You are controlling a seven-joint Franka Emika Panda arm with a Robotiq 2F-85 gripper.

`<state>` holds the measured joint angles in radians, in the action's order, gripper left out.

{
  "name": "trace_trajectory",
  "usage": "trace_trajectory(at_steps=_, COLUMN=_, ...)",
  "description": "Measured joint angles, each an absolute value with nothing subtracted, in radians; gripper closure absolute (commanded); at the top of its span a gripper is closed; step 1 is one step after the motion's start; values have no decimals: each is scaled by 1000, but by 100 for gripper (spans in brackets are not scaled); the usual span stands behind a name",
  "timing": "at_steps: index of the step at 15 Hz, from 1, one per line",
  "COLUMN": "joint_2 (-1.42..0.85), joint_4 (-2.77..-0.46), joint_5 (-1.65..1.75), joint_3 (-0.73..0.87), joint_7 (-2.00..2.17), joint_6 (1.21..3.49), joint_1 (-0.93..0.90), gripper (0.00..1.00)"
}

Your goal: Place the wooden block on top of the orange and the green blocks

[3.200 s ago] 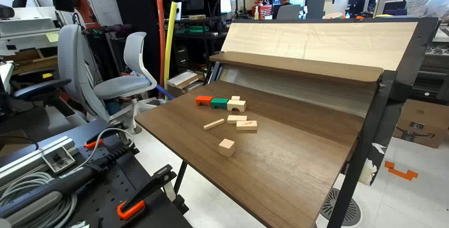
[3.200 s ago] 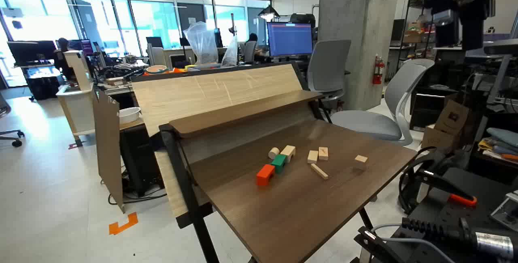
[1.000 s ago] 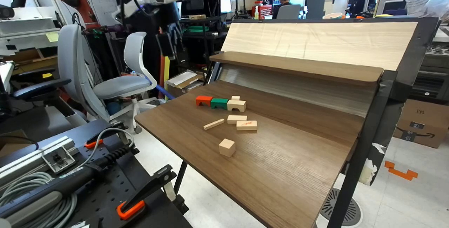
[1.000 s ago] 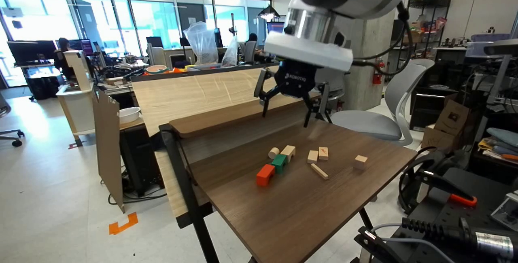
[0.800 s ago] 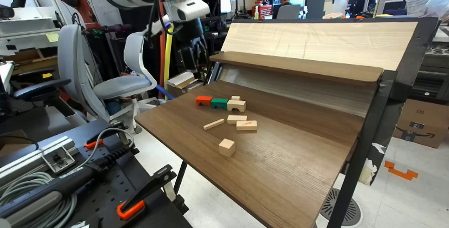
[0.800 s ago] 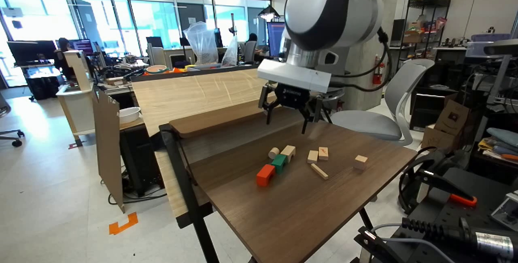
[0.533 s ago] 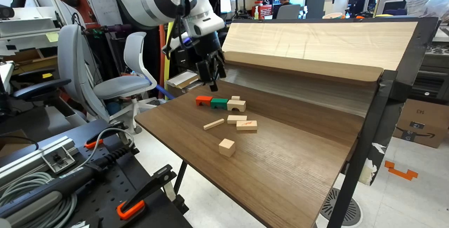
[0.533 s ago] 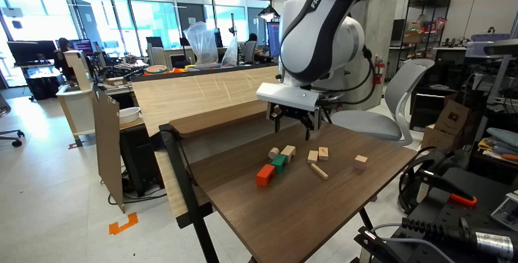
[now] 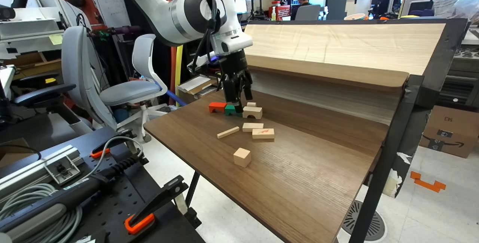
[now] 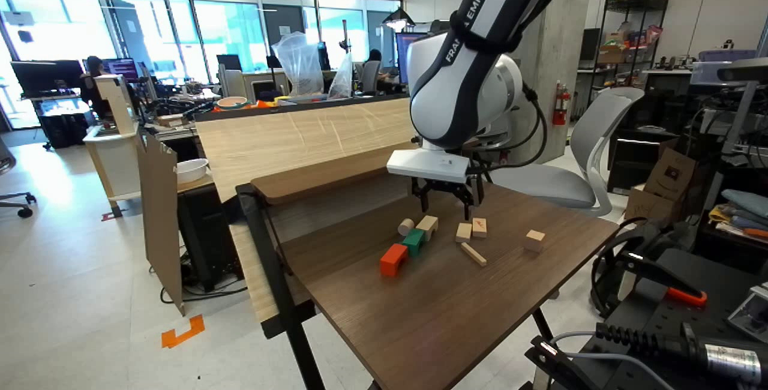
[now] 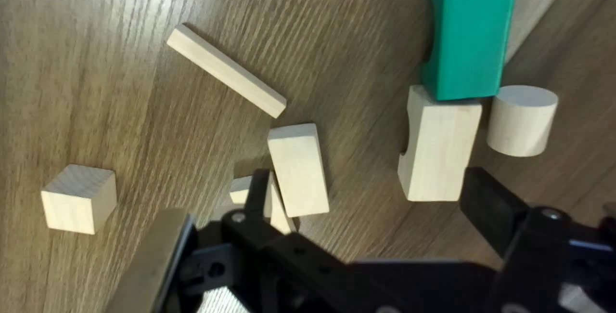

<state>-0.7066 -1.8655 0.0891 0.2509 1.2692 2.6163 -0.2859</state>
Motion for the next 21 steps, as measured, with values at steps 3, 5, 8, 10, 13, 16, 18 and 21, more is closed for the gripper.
trace_trajectory(at_steps=3, joint_2=-710, joint_4=-1862, joint_5=89, joint_3=253, joint_7=1268, joint_6=2610, joint_1=-280, gripper=0)
trace_trajectory(at_steps=5, joint_2=-712, joint_4=-1862, joint_5=89, joint_3=253, joint_7=1266, joint_6=2610, joint_1=-273, gripper=0)
trace_trajectory(at_steps=8, joint_2=-716, joint_4=-1862, joint_5=89, joint_3=250, joint_7=1257, joint_6=2609, joint_1=-261, gripper=0)
trace_trajectory(at_steps=10, joint_2=-720, joint_4=-1862, joint_5=89, joint_3=247, joint_7=1251, joint_6=2601, joint_1=-254, gripper=0)
trace_trajectory(at_steps=13, joint_2=-730, joint_4=-1862, joint_5=89, joint_3=247, joint_7=1236, joint_6=2588, joint_1=-244, gripper=0)
trace_trajectory(at_steps=16, joint_2=-738, joint_4=-1862, joint_5=89, joint_3=245, joint_7=1220, joint_6=2588, joint_1=-236, gripper=0)
trace_trajectory(at_steps=18, joint_2=-739, joint_4=-1861, joint_5=89, joint_3=245, joint_7=1210, joint_6=2588, joint_1=-234, gripper=0)
trace_trajectory(at_steps=21, joint_2=-739, joint_4=-1857, joint_5=88, joint_3=242, joint_7=1206, joint_6=2588, joint_1=-234, gripper=0)
